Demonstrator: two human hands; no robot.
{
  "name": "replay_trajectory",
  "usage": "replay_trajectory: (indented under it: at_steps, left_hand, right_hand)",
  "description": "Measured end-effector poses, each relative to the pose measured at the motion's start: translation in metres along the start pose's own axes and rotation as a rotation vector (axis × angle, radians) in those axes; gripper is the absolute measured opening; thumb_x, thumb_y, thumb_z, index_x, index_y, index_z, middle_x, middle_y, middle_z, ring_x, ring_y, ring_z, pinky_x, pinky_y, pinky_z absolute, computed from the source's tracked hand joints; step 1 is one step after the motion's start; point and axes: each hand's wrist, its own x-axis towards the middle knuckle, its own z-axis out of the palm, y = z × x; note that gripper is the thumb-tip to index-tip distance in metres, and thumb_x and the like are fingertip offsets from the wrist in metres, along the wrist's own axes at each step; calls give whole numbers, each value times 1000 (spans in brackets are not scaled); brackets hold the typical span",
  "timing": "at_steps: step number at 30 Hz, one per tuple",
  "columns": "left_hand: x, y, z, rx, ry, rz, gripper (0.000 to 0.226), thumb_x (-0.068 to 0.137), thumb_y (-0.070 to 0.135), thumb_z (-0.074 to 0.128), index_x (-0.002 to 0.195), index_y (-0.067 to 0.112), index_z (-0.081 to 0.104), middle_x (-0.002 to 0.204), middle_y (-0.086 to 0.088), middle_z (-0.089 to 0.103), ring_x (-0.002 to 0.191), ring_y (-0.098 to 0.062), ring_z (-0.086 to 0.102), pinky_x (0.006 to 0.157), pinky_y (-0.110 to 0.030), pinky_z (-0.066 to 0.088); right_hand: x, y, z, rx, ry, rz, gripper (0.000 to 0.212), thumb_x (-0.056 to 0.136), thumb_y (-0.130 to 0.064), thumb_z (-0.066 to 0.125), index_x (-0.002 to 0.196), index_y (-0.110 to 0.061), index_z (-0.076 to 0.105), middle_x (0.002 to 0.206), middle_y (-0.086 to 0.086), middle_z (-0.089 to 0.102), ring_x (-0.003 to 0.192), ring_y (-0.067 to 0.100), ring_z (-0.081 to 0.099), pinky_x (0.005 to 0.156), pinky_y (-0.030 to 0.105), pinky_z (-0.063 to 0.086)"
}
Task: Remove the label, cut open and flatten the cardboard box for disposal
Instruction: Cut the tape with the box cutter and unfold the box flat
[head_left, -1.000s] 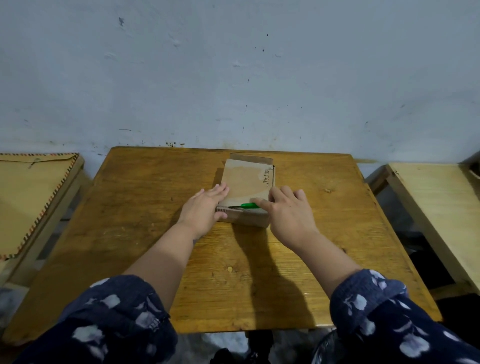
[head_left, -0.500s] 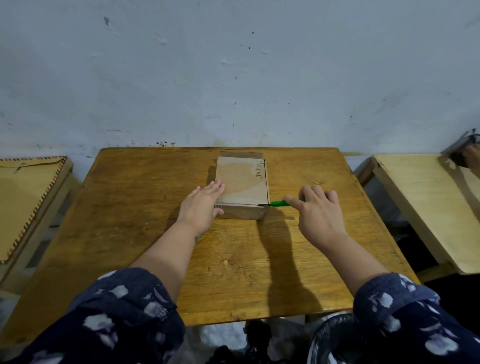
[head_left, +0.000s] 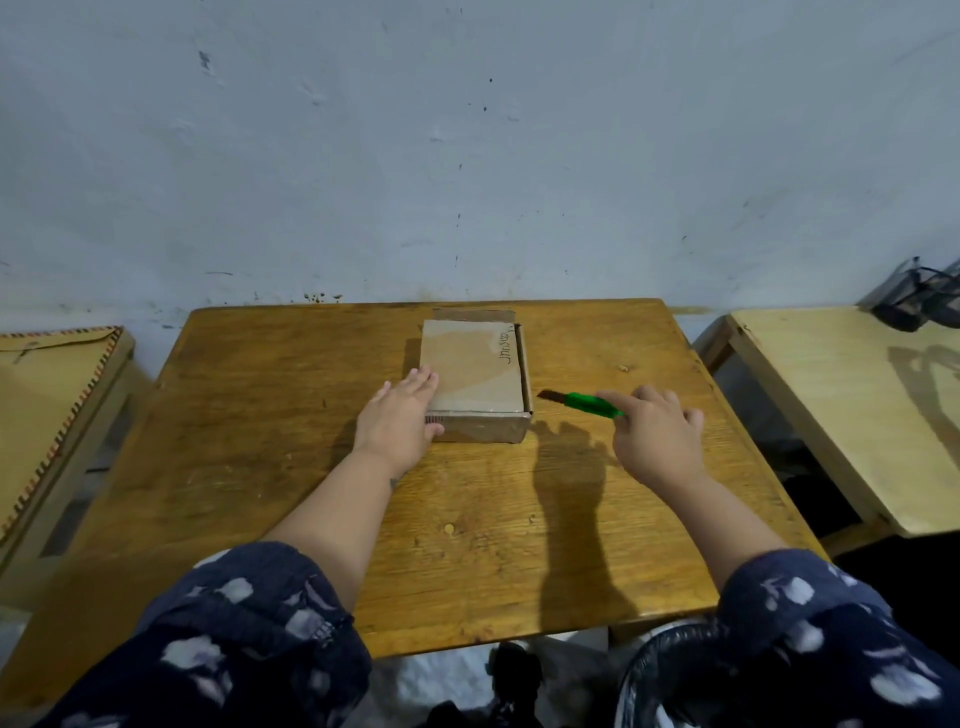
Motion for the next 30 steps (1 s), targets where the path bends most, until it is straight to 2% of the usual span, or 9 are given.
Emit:
replay_trajectory:
  at_steps: [3,5,7,12,15,19,22,24,30]
  left_hand:
    - [2,6,-1,33,16,-2,79,89,57,49,151,16,19,159,1,17,147,-12,10,120,-38,7]
    - [5,12,0,43,13,6,84,88,66,41,152,17,16,160,1,14,147,-13,6,120,-42,4]
    - [9,19,1,34,8,17,82,89,66,35,152,17,15,160,1,12,147,-13,4,119,-45,1]
    - [25,35,2,-19,14,4,67,97,53,29,151,17,15,160,-1,11,147,-14,1,118,-44,-4]
    - [36,44,5,-8,-6,-20,64,98,51,26,151,18,13,161,0,7,147,-15,-3,119,-46,-3]
    - [50,54,12,-8,-47,-66,66,98,52,24,152,18,8,161,0,1,147,-16,-7,119,-49,-1]
    - [53,59,21,23,-71,-119,68,96,57,15,152,20,1,160,2,-8,146,-15,-14,117,-49,-7]
    - [52,61,26,74,-50,-132,69,95,58,9,152,21,-3,160,3,-11,145,-13,-16,117,-48,-8]
    - [49,62,31,111,32,-142,86,84,75,6,152,23,2,160,6,-4,146,-11,-10,118,-47,-7]
  right_hand:
    - [7,7,0,485,-181,312,37,94,-30,46,129,-39,54,92,-4,62,89,24,56,92,43,38]
    - [12,6,1,749,-178,441,34,94,-30,51,126,-31,60,82,-3,62,74,22,56,73,35,46]
    - [18,4,1,893,-190,547,35,95,-17,50,127,-28,60,87,3,63,68,18,51,59,30,41]
    - [35,5,7,1105,-228,711,52,96,2,37,134,-31,51,125,9,55,96,26,58,76,36,49]
    - [46,5,10,1068,-237,703,44,97,-7,43,138,-25,46,129,9,51,92,22,52,79,34,43]
    - [66,10,29,821,-108,644,46,88,-11,63,133,-17,53,128,10,60,108,26,60,86,36,52]
    - [81,11,49,584,-112,581,41,87,-20,63,128,-21,57,119,7,64,108,25,59,84,35,51]
    - [89,13,63,446,-122,570,42,86,-27,64,127,-28,57,120,5,62,114,26,53,92,38,47]
    - [103,-9,76,369,-6,362,44,91,-32,56,135,-29,49,133,7,45,124,26,42,102,41,37]
